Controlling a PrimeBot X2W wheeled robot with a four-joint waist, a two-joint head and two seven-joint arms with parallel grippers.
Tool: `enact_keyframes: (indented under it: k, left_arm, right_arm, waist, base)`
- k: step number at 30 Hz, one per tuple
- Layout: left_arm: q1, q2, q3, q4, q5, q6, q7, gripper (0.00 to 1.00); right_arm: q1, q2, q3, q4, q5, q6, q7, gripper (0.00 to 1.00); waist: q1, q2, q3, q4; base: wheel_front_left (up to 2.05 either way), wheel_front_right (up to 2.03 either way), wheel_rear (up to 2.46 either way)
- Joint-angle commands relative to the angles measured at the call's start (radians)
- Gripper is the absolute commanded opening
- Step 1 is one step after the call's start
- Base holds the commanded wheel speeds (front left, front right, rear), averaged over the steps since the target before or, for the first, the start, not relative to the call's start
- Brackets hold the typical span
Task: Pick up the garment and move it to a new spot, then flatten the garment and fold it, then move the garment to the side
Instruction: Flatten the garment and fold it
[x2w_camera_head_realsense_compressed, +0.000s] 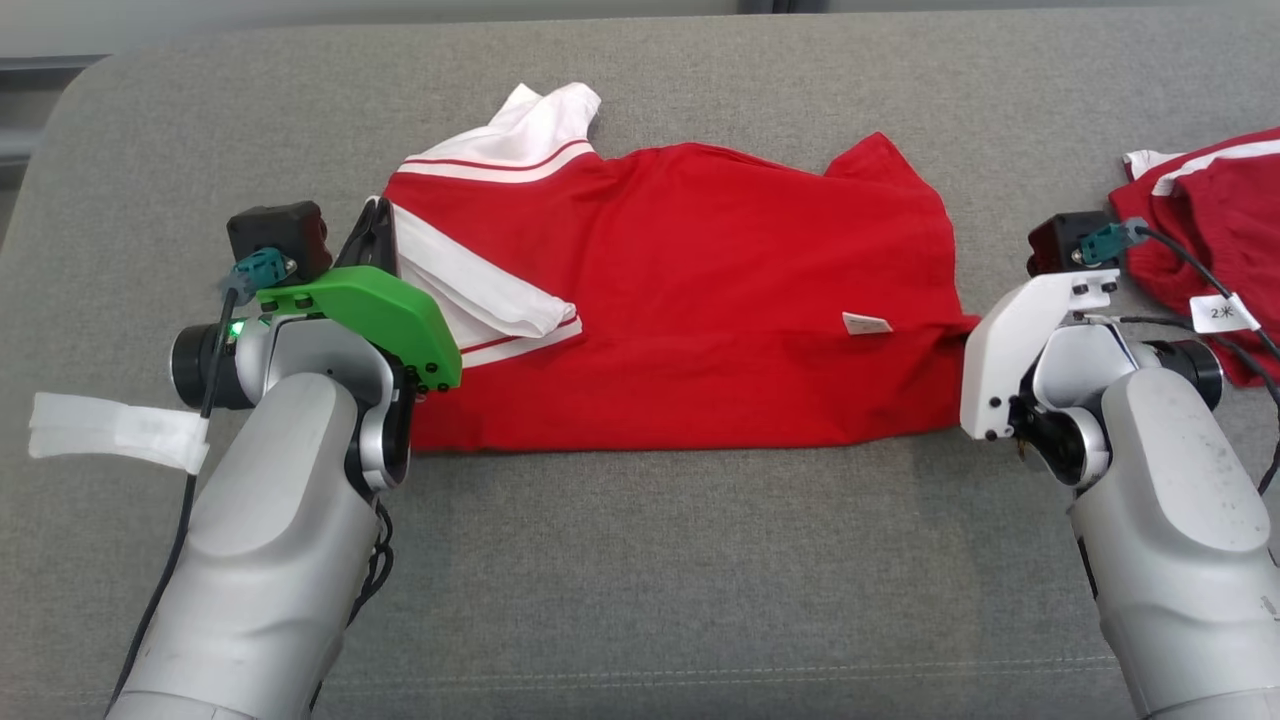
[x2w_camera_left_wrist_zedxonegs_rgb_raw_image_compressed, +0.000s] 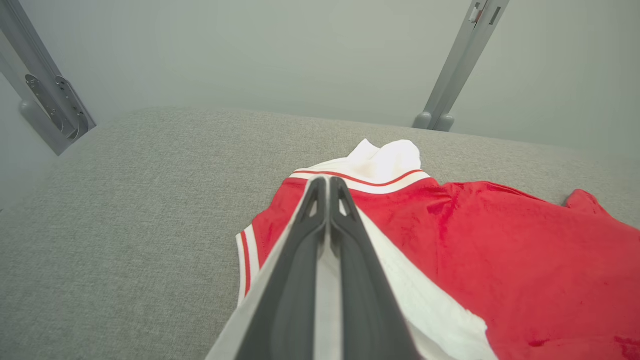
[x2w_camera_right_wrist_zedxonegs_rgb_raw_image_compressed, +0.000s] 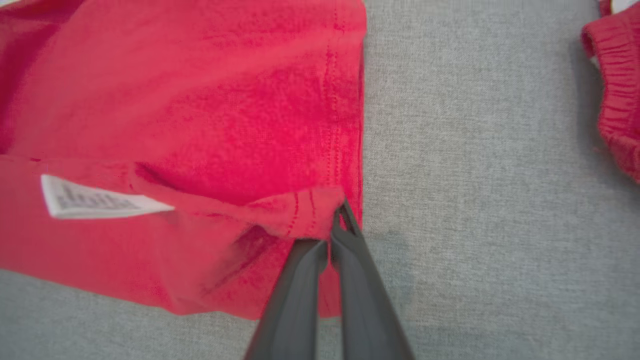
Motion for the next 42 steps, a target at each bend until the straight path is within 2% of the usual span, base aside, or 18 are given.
enact_keyframes:
  k: [1,14,20,21,22,23,32,37,42]
  left_arm:
    - [-0.030,-0.001,-0.003,0.021,0.014,-0.007,-0.011,0.00]
    - [-0.098,-0.029,-0.030,0.129,0.019,-0.046,-0.071,0.00]
    - [-0.126,-0.038,-0.041,0.171,0.023,-0.056,-0.077,0.00]
    - [-0.131,-0.039,-0.044,0.178,0.024,-0.058,-0.082,0.04]
    - [-0.135,-0.039,-0.045,0.186,0.025,-0.061,-0.086,0.44]
    - [-0.137,-0.039,-0.048,0.194,0.026,-0.063,-0.088,0.99]
    - [-0.078,-0.008,-0.046,0.247,0.012,-0.067,-0.117,1.00]
    - [-0.009,0.027,-0.057,0.241,0.021,-0.059,-0.125,1.00]
    - [0.074,0.056,-0.072,0.222,0.031,-0.031,-0.121,1.00]
  right_arm:
    - [-0.023,-0.007,0.013,0.015,-0.016,0.000,-0.022,0.00]
    - [-0.057,-0.048,0.057,0.117,-0.040,0.000,-0.043,0.00]
    - [-0.061,-0.044,0.058,0.133,-0.037,0.000,-0.055,0.00]
    - [-0.063,-0.042,0.059,0.136,-0.038,0.000,-0.058,0.00]
    - [-0.065,-0.039,0.061,0.139,-0.038,0.000,-0.062,0.12]
    - [-0.064,-0.037,0.064,0.142,-0.038,0.000,-0.063,1.00]
    - [-0.018,-0.037,0.056,0.098,0.006,0.000,-0.133,1.00]
    - [0.065,-0.059,0.045,0.006,0.029,0.000,-0.117,1.00]
    - [0.166,-0.067,0.020,-0.123,0.011,0.000,-0.115,1.00]
  waist:
    - [0.0000,-0.0001,0.012,-0.003]
    - [0.0000,-0.0001,0.020,-0.003]
    - [0.0000,-0.0001,0.019,-0.013]
    - [0.0000,-0.0001,0.020,-0.016]
    - [0.0000,-0.0001,0.020,-0.018]
    - [0.0000,-0.0001,0.020,-0.020]
    - [0.0000,-0.0001,-0.016,-0.007]
    - [0.0000,-0.0001,-0.053,0.007]
    - [0.0000,-0.0001,-0.079,0.010]
  base:
    - [0.00,0.00,0.00]
    - [0.00,0.00,0.00]
    - [0.00,0.00,0.00]
    - [0.00,0.00,0.00]
    - [0.00,0.00,0.00]
    - [0.00,0.00,0.00]
    - [0.00,0.00,0.00]
    - [0.00,0.00,0.00]
    - [0.00,0.00,0.00]
